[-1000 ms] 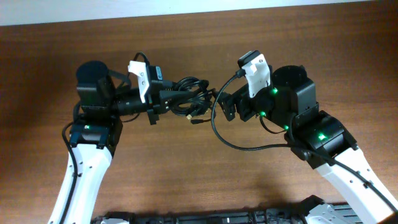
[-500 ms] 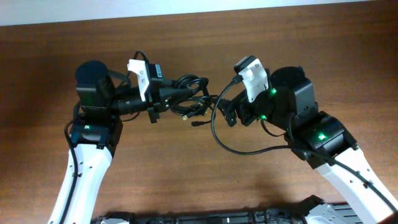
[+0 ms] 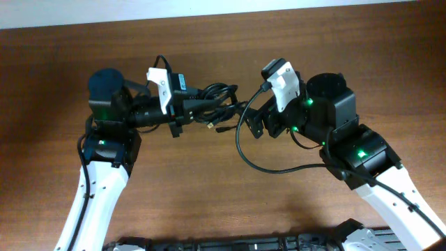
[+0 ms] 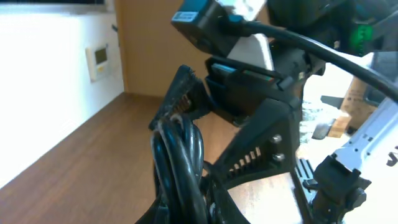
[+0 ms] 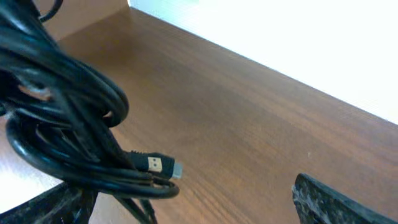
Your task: Untangle cables
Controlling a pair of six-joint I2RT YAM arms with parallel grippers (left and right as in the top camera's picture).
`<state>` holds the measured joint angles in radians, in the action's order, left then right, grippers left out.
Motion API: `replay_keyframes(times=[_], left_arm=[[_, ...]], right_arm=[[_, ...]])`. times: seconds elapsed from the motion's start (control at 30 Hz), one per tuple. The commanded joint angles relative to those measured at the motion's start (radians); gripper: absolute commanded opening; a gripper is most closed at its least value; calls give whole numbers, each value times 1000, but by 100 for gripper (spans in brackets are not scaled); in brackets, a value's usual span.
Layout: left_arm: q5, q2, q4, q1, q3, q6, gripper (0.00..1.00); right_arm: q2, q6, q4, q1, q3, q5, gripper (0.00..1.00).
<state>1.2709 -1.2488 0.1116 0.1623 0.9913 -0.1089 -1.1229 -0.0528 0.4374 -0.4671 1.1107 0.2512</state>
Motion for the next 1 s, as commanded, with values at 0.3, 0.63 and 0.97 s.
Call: replay_keyframes(times=[0.3, 0.63, 0.97], left_arm=[[256, 15, 72, 27, 11, 6, 0], [252, 15, 72, 27, 11, 2, 0], [14, 15, -2, 26, 11, 63, 0]], right_arm=[[4, 1, -74, 3, 16, -138, 99], [4, 1, -213, 3, 16, -201, 99], [5, 53, 50, 3, 16, -375, 99]])
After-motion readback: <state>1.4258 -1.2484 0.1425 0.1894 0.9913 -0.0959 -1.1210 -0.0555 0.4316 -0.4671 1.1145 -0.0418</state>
